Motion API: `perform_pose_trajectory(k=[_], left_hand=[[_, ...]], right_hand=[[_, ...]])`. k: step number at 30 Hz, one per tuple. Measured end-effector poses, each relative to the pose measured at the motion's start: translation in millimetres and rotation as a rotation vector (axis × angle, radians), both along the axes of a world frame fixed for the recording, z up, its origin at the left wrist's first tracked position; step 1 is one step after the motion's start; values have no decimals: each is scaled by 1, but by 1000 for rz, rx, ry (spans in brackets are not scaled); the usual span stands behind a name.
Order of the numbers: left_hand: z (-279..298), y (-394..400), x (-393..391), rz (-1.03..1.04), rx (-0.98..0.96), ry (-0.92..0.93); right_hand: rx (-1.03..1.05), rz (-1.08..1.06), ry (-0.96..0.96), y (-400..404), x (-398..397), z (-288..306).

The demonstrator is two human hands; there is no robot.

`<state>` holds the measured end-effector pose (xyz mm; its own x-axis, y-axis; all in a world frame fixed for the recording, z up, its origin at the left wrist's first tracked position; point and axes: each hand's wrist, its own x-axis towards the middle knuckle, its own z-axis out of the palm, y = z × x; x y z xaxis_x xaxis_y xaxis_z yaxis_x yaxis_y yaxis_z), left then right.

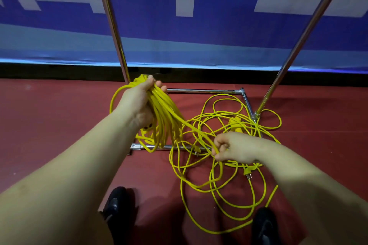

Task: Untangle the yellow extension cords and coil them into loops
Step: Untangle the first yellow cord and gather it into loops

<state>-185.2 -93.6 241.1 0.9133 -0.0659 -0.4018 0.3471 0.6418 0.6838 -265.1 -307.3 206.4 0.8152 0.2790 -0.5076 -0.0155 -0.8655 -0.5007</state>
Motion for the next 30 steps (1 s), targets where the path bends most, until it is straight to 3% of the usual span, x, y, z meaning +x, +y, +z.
perform_pose_trajectory(k=[2,5,8,15,18,21,26,30], left_hand=[[-2,8,6,26,-14,-21],[-5,14,10,-1,43,-63],[-9,8,3,-74,240,-155],[-7,-7,-22,-386,530,-341],[-6,-17,-31,-530,584,-406],[-8,-24,-37,-618,766,-446],[-4,-36,-46,-793,536,-418],[-2,-39,-46,-732,500,-362]], right_hand=[[80,-120,-31,-6,3,5],[462,-493,-40,-12,6,24],[816,-786,28,-13,6,38],[1329,-1149,178,5,13,47],[1459,-1243,182,8,16,49],[1534,-1334,188,10,20,48],[1581,-1451,264,4,29,40],[1540,-1324,222,5,26,44]])
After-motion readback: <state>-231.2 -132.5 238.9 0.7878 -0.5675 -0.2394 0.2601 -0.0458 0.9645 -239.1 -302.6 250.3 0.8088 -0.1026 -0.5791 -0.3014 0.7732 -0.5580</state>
